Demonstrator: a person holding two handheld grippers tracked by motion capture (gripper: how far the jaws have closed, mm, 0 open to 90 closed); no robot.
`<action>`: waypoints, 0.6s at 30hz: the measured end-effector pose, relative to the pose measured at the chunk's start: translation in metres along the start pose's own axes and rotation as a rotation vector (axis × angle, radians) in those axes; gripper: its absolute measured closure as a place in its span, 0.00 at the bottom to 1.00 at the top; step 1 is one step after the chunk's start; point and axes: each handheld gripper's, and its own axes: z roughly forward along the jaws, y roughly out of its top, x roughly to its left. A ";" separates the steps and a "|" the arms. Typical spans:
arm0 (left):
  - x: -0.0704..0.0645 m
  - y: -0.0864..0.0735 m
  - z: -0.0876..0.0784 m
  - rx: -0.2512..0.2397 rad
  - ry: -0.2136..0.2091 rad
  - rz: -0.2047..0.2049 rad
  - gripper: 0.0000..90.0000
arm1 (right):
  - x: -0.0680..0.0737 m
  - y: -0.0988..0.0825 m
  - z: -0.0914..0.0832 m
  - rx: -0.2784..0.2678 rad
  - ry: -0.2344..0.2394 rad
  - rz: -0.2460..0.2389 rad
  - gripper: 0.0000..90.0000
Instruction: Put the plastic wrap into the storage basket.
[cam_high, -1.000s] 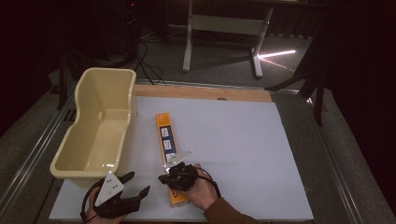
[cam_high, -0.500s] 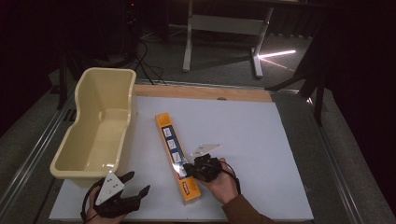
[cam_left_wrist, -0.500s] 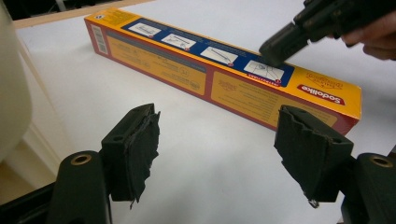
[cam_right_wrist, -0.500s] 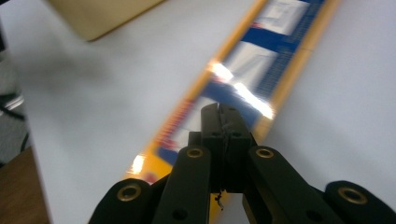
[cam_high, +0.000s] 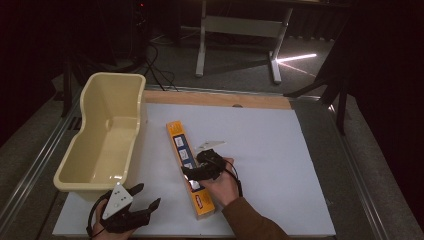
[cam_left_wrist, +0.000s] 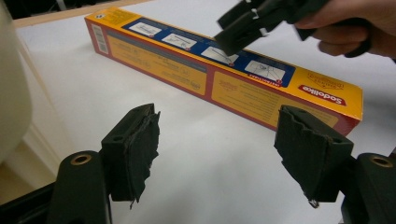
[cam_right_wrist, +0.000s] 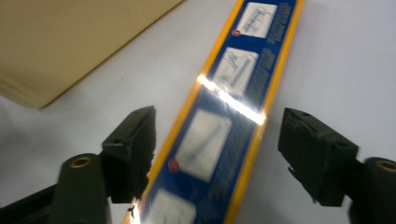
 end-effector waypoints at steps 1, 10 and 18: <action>0.000 0.000 0.000 0.002 0.000 -0.002 0.33 | 0.001 0.003 0.004 0.014 -0.009 -0.003 0.24; 0.001 0.000 0.000 0.001 -0.003 -0.003 0.33 | 0.000 0.025 0.048 0.180 -0.103 -0.014 0.26; -0.002 0.000 0.002 0.010 -0.007 0.001 0.33 | 0.002 0.029 0.055 0.253 -0.124 -0.010 0.28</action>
